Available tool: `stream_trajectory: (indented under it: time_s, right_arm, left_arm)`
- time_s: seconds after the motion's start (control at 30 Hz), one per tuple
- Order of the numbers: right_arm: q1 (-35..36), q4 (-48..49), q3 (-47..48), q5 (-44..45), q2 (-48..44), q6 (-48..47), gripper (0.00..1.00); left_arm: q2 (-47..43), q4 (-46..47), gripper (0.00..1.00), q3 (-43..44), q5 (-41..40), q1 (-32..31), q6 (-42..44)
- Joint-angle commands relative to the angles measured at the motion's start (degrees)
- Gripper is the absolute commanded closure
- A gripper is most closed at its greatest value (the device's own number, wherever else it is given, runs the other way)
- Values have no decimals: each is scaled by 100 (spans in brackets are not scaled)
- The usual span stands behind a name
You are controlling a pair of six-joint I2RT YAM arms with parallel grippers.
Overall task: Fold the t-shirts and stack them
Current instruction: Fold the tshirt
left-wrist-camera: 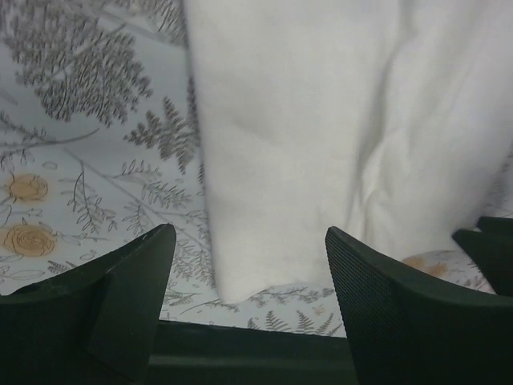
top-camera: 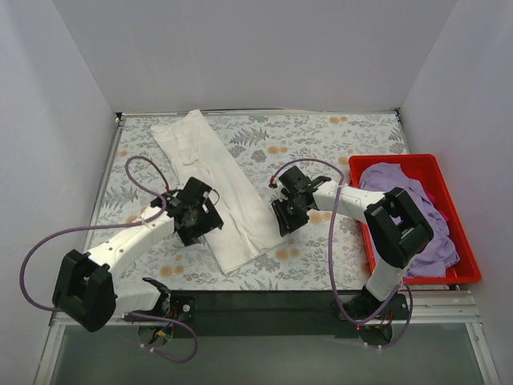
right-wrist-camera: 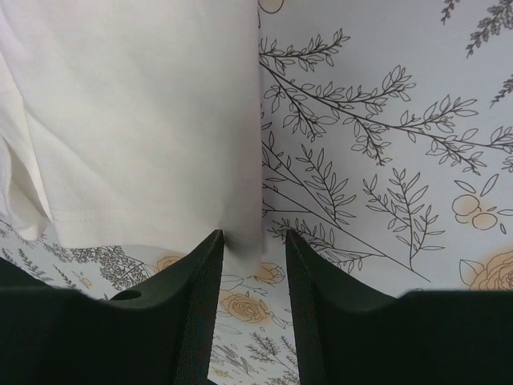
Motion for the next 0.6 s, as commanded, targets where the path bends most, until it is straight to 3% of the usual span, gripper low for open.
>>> stream_trajectory:
  time_s: [0.0, 0.3, 0.57]
  right_arm:
    - [7, 100, -112, -44, -76, -52, 63]
    - [16, 127, -86, -79, -50, -78, 64]
    - [24, 136, 37, -228, 73, -78, 64]
  left_arm:
    - [536, 189, 31, 1293, -833, 160, 431]
    - [3349, 865, 37, 4039, -1326, 1513, 1496]
    - [5090, 1550, 44, 5998, -2197, 1699, 2428]
